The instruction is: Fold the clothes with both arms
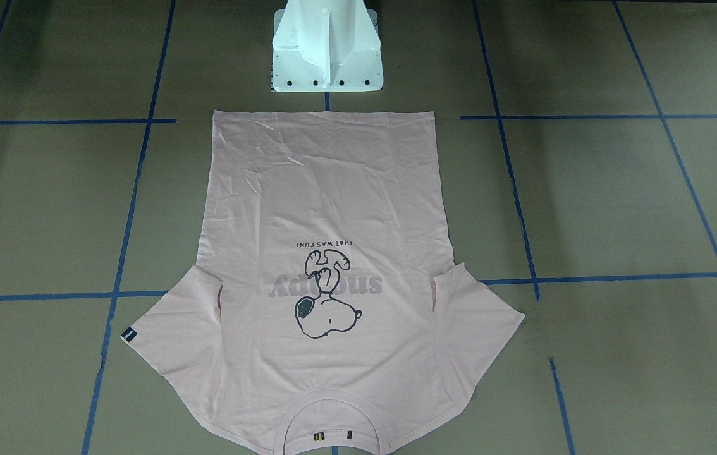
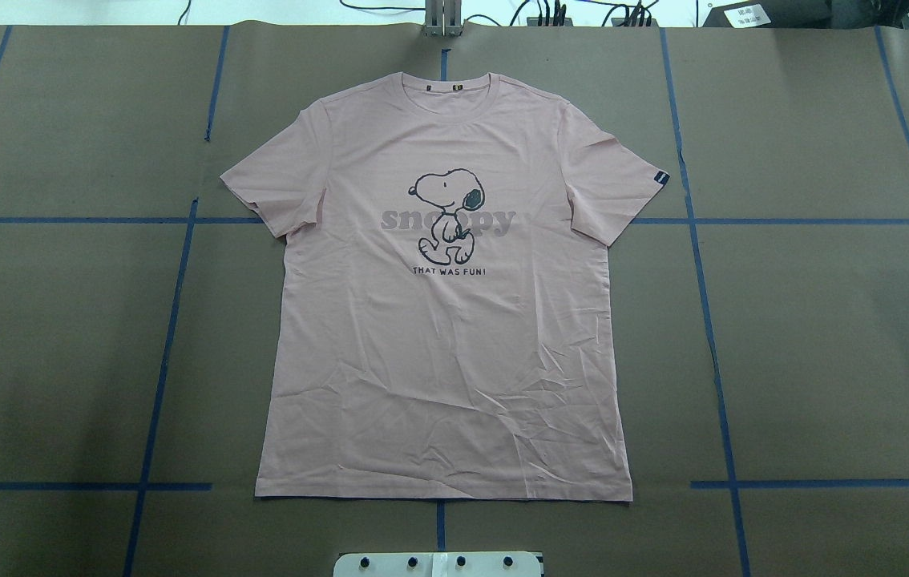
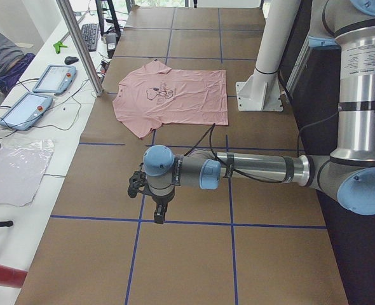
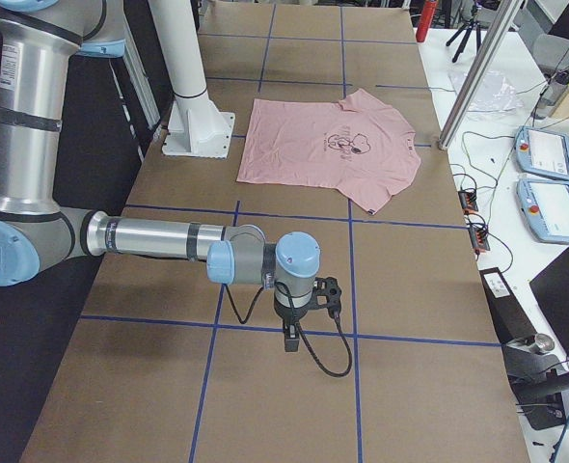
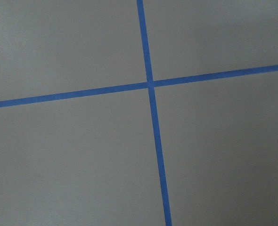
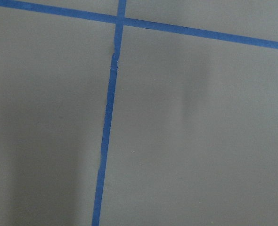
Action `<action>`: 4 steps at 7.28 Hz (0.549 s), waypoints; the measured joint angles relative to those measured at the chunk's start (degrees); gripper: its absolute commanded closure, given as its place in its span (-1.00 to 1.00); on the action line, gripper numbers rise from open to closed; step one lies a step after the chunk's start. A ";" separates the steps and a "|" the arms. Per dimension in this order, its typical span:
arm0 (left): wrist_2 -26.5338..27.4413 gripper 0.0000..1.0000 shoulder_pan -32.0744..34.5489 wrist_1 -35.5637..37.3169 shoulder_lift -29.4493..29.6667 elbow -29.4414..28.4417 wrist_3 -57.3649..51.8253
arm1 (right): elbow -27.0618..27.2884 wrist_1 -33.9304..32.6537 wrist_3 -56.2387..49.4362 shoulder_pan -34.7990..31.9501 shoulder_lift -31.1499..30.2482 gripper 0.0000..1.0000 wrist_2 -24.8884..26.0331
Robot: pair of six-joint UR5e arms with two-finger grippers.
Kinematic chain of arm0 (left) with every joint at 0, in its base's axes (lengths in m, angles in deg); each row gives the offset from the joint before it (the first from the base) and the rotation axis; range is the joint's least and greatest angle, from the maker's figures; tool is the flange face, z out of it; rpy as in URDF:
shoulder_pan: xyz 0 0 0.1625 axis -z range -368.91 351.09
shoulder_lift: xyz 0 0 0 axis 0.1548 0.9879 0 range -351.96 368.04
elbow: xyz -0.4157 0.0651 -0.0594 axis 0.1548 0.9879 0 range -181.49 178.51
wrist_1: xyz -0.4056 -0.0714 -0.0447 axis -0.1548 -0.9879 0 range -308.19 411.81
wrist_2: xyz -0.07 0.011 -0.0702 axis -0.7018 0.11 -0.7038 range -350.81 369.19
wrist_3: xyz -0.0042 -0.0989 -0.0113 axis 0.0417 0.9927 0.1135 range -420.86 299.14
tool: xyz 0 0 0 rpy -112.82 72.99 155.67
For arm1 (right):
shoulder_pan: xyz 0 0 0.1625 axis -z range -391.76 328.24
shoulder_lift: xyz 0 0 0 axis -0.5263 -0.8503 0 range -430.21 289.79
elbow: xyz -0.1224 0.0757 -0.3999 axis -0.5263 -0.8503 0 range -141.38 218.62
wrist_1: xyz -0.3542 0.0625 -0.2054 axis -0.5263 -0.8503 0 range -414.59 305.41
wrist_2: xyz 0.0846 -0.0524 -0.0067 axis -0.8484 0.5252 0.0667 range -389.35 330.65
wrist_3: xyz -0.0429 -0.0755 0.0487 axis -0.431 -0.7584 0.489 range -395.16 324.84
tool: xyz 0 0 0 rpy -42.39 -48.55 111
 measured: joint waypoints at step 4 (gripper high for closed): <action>0.12 -1.00 -0.18 -2.45 0.04 0.08 -0.02 | 1.16 0.51 -0.06 0.00 0.18 -1.00 -0.19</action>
